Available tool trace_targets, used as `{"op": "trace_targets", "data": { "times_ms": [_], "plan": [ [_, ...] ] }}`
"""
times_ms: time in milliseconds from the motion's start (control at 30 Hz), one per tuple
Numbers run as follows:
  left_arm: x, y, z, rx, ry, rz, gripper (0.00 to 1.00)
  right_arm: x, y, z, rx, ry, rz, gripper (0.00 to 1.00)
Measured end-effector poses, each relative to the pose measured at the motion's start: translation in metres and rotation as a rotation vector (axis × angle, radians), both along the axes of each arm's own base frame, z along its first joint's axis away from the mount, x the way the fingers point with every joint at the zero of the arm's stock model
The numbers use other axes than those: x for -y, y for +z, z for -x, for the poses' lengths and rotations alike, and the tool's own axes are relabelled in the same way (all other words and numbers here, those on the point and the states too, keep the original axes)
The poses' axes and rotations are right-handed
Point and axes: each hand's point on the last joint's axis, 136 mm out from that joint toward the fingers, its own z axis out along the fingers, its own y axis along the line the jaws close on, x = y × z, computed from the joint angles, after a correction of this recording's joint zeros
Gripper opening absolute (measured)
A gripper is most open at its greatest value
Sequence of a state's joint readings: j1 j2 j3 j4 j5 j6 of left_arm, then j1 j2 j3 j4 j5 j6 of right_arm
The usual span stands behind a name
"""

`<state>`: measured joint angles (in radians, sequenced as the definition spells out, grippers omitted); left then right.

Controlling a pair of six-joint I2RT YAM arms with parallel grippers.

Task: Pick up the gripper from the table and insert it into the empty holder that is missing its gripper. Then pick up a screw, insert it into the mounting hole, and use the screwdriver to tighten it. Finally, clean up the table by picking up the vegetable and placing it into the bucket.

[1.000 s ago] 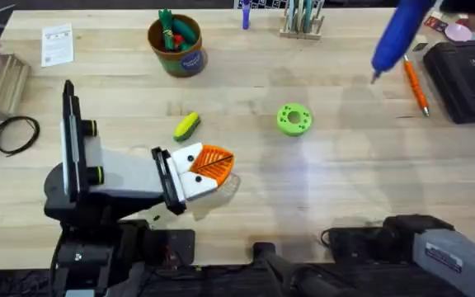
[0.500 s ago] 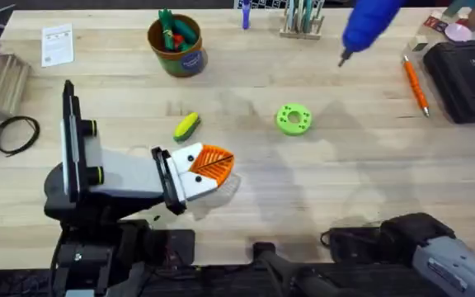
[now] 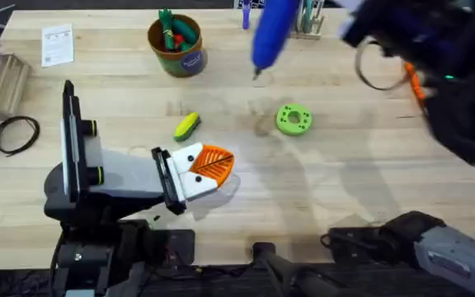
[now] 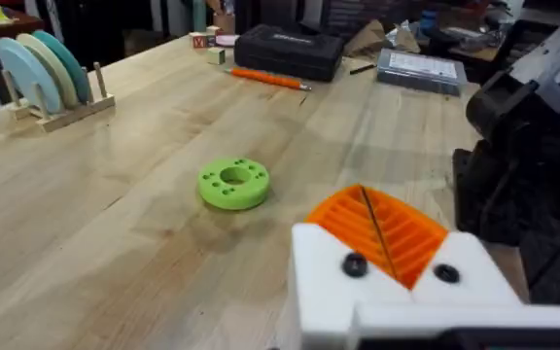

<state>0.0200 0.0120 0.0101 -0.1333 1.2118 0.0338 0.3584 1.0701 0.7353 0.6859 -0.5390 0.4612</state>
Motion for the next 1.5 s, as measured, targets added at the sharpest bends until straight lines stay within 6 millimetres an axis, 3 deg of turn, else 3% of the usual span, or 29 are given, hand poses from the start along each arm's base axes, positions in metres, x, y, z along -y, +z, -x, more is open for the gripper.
{"op": "trace_targets", "data": {
  "times_ms": [267, 533, 1033, 1500],
  "plan": [
    [0.0, 0.0, 0.0, 0.0, 0.0, 0.0, 0.006, -0.068, -0.014, 0.02, 0.114, 0.286, -0.035, 0.023],
    [0.0, 0.0, 0.0, 0.0, 0.0, 0.0, 0.006, -0.114, -0.015, 0.07, 0.208, 0.484, -0.075, 0.023],
    [0.0, 0.0, 0.0, 0.0, 0.0, 0.0, 0.006, -0.136, -0.02, 0.12, 0.294, 0.657, -0.035, 0.023],
    [0.0, 0.0, 0.0, 0.0, 0.0, 0.0, 0.006, -0.134, -0.024, 0.125, 0.333, 0.689, -0.004, 0.023]
  ]
}}
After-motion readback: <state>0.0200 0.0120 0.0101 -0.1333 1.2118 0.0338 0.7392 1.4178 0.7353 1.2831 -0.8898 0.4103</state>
